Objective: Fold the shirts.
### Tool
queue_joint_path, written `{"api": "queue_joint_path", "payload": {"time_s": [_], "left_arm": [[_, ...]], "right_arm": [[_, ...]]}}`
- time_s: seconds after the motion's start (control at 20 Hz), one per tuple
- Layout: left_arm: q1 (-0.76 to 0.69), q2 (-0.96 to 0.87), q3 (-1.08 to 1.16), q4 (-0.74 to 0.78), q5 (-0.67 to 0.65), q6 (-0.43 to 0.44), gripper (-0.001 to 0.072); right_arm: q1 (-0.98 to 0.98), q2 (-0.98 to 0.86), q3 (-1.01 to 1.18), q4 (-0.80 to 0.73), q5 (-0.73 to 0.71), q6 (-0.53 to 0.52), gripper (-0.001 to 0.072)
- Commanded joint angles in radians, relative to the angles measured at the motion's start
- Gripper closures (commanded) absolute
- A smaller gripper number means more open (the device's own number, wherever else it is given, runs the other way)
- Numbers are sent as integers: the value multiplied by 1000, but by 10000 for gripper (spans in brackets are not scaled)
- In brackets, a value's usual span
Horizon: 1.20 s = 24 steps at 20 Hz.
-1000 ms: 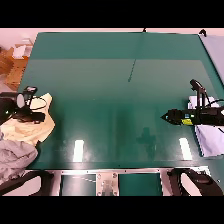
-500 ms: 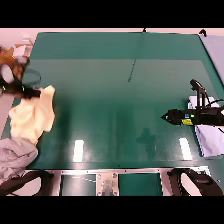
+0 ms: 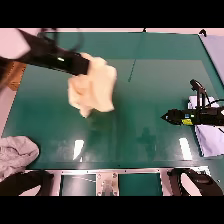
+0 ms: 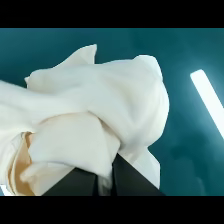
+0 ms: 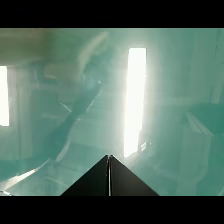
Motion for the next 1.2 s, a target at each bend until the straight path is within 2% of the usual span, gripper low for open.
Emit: {"api": "queue_joint_path", "payload": {"time_s": [0.0, 0.1, 0.25, 0.45, 0.6, 0.7, 0.85, 0.95, 1.05, 1.1, 1.15], "left_arm": [[-144, -122, -13, -137, 83, -26, 676], [-182, -216, -20, -198, 114, -29, -13], [-134, -262, 2, -229, 32, -26, -6], [139, -223, 134, -133, -254, -19, -3], [314, -198, 77, -48, -319, -2, -4], [379, -198, -56, -51, -265, 10, -4], [397, -233, -290, -105, -12, 72, -4], [397, -317, -353, -246, 134, 162, -3], [397, -410, -353, -388, 195, 248, -3], [397, -445, -353, -443, 223, 285, -3], [397, -473, -353, -499, 253, 318, -3]], "right_arm": [[1, 0, 0, 0, 0, 0, 695], [1, 0, 0, 0, 0, 0, 695], [1, 0, 0, 0, 0, 0, 695], [1, 0, 0, 0, 0, 0, 695], [1, 0, 0, 0, 0, 0, 694], [1, 0, 0, 0, 0, 0, 694], [1, 0, 0, 1, -3, 0, 695], [1, 0, -1, 1, -8, 0, 694], [1, 0, -1, 1, -31, 0, 691], [1, 0, -1, 2, -50, 1, 625], [1, -1, -1, 20, -76, 0, 463]]}}
